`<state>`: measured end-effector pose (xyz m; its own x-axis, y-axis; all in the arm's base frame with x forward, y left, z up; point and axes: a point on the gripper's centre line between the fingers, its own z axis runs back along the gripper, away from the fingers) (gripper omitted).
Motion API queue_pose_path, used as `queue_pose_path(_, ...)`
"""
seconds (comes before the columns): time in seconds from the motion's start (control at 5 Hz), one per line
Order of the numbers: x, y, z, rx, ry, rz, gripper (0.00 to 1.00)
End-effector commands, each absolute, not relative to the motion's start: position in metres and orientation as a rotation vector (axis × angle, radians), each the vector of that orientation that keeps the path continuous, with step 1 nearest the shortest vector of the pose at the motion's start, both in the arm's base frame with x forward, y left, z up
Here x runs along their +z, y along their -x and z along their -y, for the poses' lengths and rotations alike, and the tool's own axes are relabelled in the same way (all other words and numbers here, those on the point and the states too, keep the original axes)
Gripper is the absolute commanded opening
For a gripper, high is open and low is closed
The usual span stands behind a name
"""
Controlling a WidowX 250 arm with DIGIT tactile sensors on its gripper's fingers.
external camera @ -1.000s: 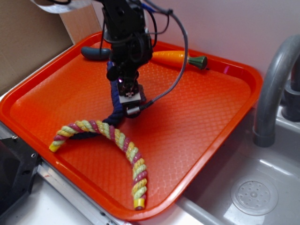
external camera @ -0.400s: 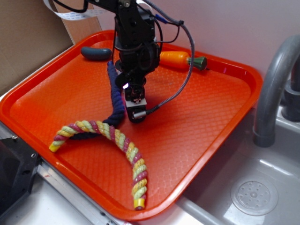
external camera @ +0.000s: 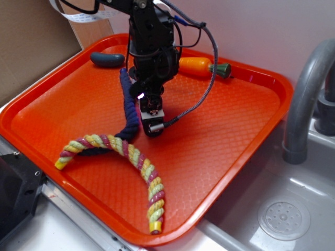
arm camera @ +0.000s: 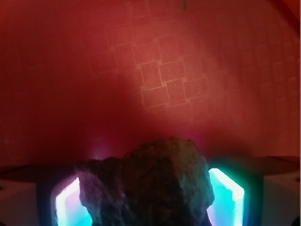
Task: Grab the rock.
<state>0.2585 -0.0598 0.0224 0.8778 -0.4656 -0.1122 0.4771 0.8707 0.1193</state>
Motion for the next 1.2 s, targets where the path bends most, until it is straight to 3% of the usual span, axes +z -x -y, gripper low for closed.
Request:
queue_pose_path(0.0,0.105,-0.244,0.033,-0.148,-0.148,-0.044,0.00)
queue_pose_path(0.2,0.148,-0.227,0.029,-0.029,-0.117,-0.026,0.00)
queue_pose_path(0.4,0.189,-0.200,0.027,0.064,-0.075,0.072,0.00)
queue_pose_path(0.6,0.208,-0.181,0.027,0.124,0.019,0.090,0.00)
queue_pose_path(1.0,0.189,-0.186,0.029,0.029,0.016,0.113,0.00)
